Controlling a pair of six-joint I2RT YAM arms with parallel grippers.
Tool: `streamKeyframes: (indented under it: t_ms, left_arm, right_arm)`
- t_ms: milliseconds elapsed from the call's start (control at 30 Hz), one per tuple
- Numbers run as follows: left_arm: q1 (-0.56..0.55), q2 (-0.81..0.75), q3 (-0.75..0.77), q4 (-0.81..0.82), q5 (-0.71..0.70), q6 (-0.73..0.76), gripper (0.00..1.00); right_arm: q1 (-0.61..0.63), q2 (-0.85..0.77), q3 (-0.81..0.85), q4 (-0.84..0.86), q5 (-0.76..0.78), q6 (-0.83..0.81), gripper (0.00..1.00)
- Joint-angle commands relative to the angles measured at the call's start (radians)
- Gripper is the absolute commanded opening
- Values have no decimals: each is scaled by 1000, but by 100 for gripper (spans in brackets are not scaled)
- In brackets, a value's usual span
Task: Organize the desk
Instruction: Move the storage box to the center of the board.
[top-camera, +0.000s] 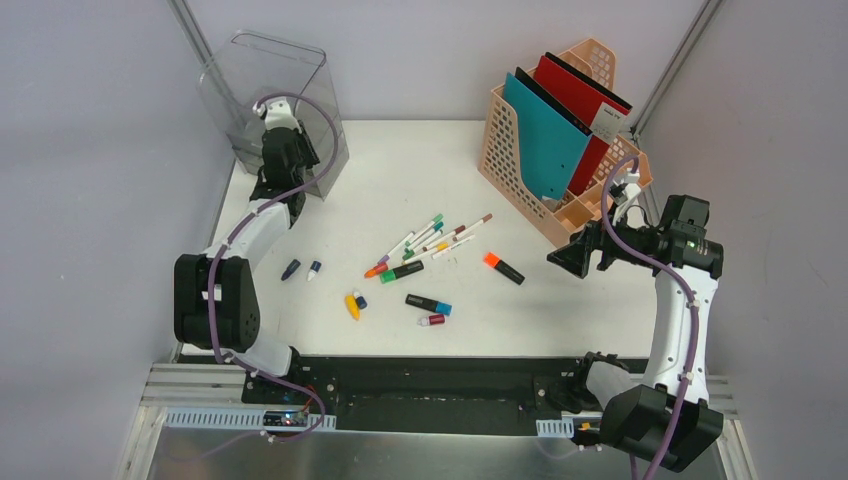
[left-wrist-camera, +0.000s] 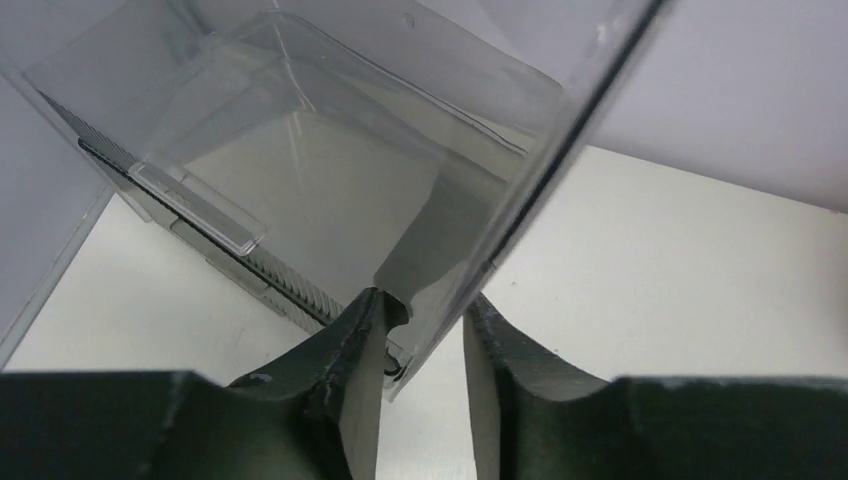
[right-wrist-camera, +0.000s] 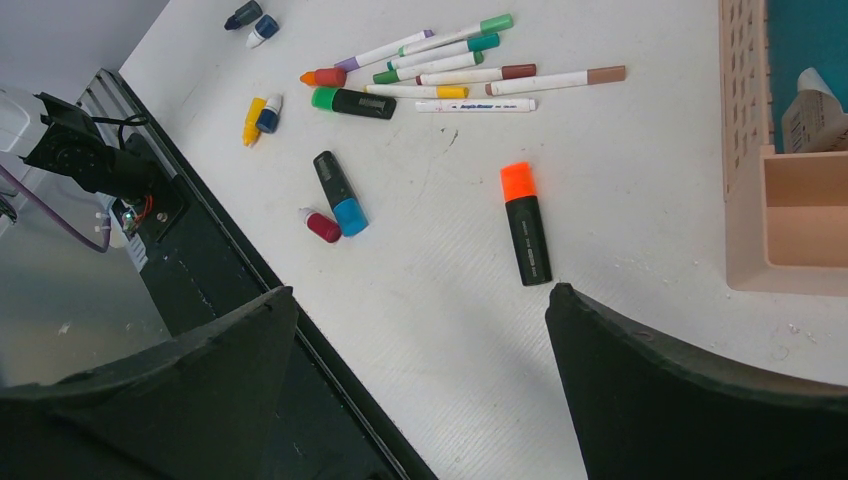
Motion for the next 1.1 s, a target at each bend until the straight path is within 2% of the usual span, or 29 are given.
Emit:
streamKeyframes:
  t_ms: [0, 200, 467, 800, 1067]
  left_arm:
    - [0, 11, 51, 58, 41, 36, 21]
    - [-3, -13, 45, 65, 100, 41, 0]
    - [-45, -11, 66, 41, 173, 35, 0]
    - [-274, -2, 81, 46, -14, -2, 0]
    - [-408, 89, 156, 44, -46, -116, 0]
  right_arm:
    - [8, -13, 4, 10, -7, -29, 99]
    - [9, -12, 3, 10, -9, -28, 99]
    - [10, -11, 6, 9, -9, -27, 99]
    - [14, -15, 7, 9, -8, -29, 99]
    - [14, -17, 6, 9, -3, -31, 99]
